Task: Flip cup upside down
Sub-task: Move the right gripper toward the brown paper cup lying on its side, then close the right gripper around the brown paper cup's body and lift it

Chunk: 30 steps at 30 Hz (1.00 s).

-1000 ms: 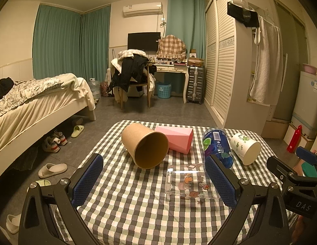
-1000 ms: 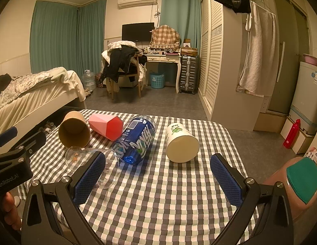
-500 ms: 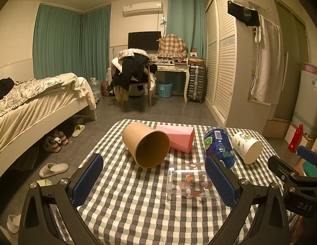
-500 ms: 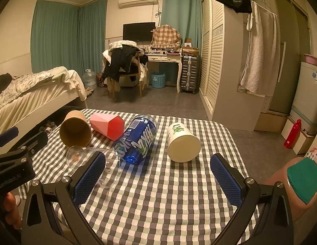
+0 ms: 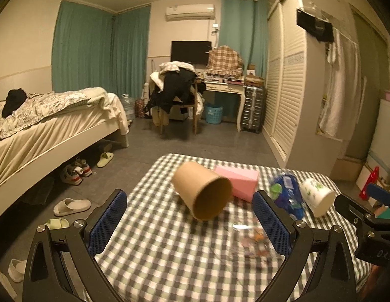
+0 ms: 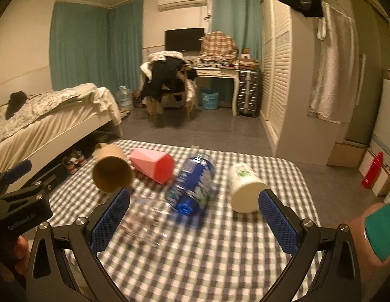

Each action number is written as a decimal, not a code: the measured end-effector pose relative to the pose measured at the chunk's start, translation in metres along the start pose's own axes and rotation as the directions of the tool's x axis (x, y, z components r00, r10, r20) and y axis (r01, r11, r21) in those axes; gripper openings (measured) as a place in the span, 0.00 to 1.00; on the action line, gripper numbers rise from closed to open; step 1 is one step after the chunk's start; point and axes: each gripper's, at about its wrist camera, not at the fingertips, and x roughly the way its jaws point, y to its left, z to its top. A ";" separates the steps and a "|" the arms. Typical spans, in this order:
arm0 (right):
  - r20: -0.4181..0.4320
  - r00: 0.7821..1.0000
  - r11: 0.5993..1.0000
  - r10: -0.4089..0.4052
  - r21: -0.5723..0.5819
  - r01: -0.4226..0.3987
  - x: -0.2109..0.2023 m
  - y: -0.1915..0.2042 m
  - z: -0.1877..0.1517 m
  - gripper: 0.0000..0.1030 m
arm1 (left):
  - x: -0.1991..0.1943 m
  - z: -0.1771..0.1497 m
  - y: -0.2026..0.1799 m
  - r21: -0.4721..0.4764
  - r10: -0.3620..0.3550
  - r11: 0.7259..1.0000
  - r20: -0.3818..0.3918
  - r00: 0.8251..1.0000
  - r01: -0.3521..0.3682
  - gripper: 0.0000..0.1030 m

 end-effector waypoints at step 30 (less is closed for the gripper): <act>-0.386 0.913 0.940 0.131 -0.243 -0.238 0.211 0.163 0.032 0.93 | 0.076 -0.015 0.117 -0.093 0.237 0.962 -0.193 0.952 -0.258 1.00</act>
